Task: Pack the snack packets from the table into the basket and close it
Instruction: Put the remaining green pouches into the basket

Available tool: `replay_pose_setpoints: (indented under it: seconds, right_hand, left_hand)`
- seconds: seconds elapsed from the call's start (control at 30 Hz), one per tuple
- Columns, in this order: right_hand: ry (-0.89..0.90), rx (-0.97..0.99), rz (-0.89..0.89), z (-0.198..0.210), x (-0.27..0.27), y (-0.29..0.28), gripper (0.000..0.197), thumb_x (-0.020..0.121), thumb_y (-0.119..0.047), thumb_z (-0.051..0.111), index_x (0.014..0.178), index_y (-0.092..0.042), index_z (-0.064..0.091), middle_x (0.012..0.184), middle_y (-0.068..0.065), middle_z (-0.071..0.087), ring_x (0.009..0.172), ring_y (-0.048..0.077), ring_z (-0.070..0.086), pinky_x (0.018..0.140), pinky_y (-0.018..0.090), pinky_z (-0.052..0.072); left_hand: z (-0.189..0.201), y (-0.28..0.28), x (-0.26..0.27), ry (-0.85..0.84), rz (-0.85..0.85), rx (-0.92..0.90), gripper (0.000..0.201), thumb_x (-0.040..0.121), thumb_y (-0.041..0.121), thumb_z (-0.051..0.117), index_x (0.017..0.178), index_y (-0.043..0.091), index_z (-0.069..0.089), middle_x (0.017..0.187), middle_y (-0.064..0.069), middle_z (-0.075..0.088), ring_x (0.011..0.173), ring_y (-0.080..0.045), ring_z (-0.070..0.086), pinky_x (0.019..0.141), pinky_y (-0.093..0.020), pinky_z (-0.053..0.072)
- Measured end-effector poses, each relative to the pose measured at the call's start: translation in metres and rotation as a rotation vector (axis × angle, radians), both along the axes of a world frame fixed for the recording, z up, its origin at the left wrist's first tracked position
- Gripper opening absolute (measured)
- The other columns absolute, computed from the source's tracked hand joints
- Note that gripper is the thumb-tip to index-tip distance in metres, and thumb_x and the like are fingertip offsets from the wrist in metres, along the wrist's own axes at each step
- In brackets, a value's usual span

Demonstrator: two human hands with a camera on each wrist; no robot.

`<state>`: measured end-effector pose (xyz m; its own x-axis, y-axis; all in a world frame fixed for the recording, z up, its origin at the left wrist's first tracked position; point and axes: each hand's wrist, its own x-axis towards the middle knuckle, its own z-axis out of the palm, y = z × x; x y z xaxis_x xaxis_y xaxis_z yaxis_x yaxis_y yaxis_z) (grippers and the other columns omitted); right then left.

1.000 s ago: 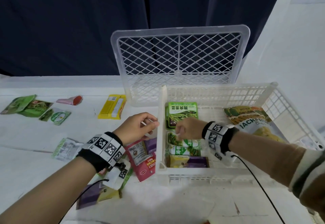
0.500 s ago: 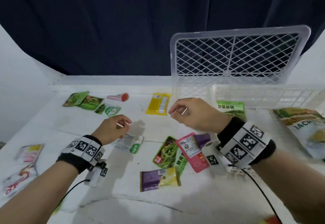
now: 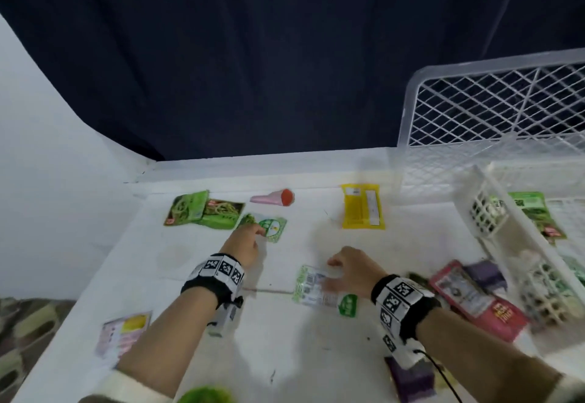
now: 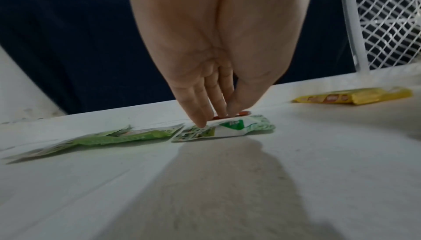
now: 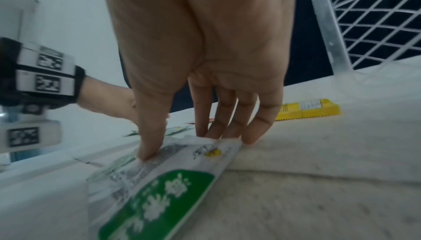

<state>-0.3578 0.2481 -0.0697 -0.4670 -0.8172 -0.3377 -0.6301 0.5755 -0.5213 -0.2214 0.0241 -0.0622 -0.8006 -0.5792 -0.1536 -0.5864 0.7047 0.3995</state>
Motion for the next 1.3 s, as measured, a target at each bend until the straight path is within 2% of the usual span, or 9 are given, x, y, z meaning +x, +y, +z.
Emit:
replay_pose_setpoints:
  seconds: [0.1, 0.23, 0.37, 0.57, 0.77, 0.87, 1.03, 1.2, 1.3]
  right_hand:
    - [0.018, 0.051, 0.000, -0.004, 0.003, -0.006, 0.059, 0.077, -0.047, 0.070, 0.119, -0.007, 0.062, 0.119, 0.009, 0.065, 0.109, 0.026, 0.061, 0.095, 0.036, 0.046]
    - [0.118, 0.147, 0.114, 0.003, 0.010, -0.009, 0.030, 0.079, -0.043, 0.065, 0.079, -0.013, 0.062, 0.078, 0.005, 0.057, 0.081, 0.026, 0.053, 0.071, 0.032, 0.037]
    - [0.280, 0.125, 0.158, 0.027, 0.017, -0.005, 0.031, 0.083, -0.044, 0.062, 0.110, -0.029, 0.064, 0.094, -0.004, 0.054, 0.101, 0.022, 0.056, 0.073, 0.031, 0.036]
    - [0.543, 0.098, 0.146, 0.050, 0.020, 0.012, 0.027, 0.094, -0.045, 0.043, 0.117, -0.036, 0.056, 0.104, 0.007, 0.069, 0.097, 0.031, 0.065, 0.072, 0.033, 0.038]
    - [-0.035, -0.130, -0.253, 0.040, -0.001, 0.036, 0.027, 0.088, -0.031, 0.050, 0.092, -0.018, 0.073, 0.086, 0.002, 0.072, 0.085, 0.023, 0.067, 0.077, 0.031, 0.052]
    - [-0.197, -0.156, -0.403, 0.038, -0.013, 0.051, 0.036, 0.080, -0.044, 0.062, 0.060, -0.014, 0.067, 0.063, 0.003, 0.065, 0.058, 0.016, 0.060, 0.058, 0.027, 0.048]
    - [-0.195, -0.072, -0.287, 0.034, -0.022, 0.073, 0.022, 0.066, -0.031, 0.085, 0.079, -0.015, 0.078, 0.071, -0.002, 0.073, 0.062, 0.007, 0.063, 0.055, 0.015, 0.049]
    - [-0.268, 0.024, -0.257, 0.021, -0.024, 0.075, 0.056, 0.074, -0.026, 0.078, 0.124, -0.012, 0.058, 0.117, 0.009, 0.067, 0.099, 0.021, 0.063, 0.084, 0.031, 0.051]
    - [-0.202, -0.059, -0.109, 0.059, -0.034, 0.105, 0.041, 0.085, -0.018, 0.064, 0.125, -0.008, 0.062, 0.123, 0.009, 0.066, 0.108, 0.021, 0.062, 0.085, 0.022, 0.044]
  left_hand:
    - [-0.005, -0.019, -0.020, -0.031, -0.042, -0.027, 0.046, 0.088, -0.002, 0.047, 0.133, 0.006, 0.046, 0.135, -0.016, 0.050, 0.125, -0.027, 0.048, 0.109, -0.031, 0.036]
    - [-0.009, -0.035, -0.041, -0.159, -0.148, -0.040, 0.057, 0.085, 0.001, 0.055, 0.140, 0.008, 0.038, 0.144, -0.013, 0.040, 0.132, -0.027, 0.040, 0.114, -0.035, 0.030]
    - [-0.011, -0.043, -0.052, -0.295, -0.235, -0.164, 0.064, 0.089, 0.010, 0.056, 0.148, 0.014, 0.029, 0.156, -0.008, 0.029, 0.135, -0.030, 0.038, 0.115, -0.035, 0.028]
    - [-0.005, -0.050, -0.054, -0.337, -0.206, -0.338, 0.072, 0.078, 0.043, 0.069, 0.140, 0.018, 0.040, 0.142, -0.006, 0.044, 0.128, -0.028, 0.038, 0.108, -0.042, 0.034]
    - [0.014, -0.031, -0.043, -0.137, -0.195, -0.133, 0.031, 0.082, 0.033, 0.069, 0.102, 0.018, 0.051, 0.111, -0.005, 0.061, 0.089, -0.019, 0.054, 0.072, -0.027, 0.040]
    - [0.022, -0.010, -0.040, -0.064, -0.165, 0.031, 0.040, 0.084, 0.036, 0.066, 0.114, 0.014, 0.053, 0.106, 0.000, 0.058, 0.095, -0.020, 0.057, 0.070, -0.025, 0.039]
    - [0.043, 0.039, -0.055, 0.110, -0.178, 0.233, 0.059, 0.082, 0.039, 0.069, 0.132, 0.014, 0.048, 0.125, 0.003, 0.056, 0.115, -0.012, 0.051, 0.093, -0.026, 0.040]
    - [0.060, 0.086, -0.077, 0.159, -0.187, 0.253, 0.044, 0.082, 0.036, 0.068, 0.119, 0.017, 0.055, 0.110, 0.002, 0.065, 0.103, -0.015, 0.062, 0.088, -0.033, 0.052]
    - [0.073, 0.111, -0.088, 0.197, -0.175, 0.264, 0.033, 0.083, 0.027, 0.067, 0.114, 0.019, 0.057, 0.104, 0.004, 0.067, 0.100, -0.014, 0.064, 0.088, -0.035, 0.054]
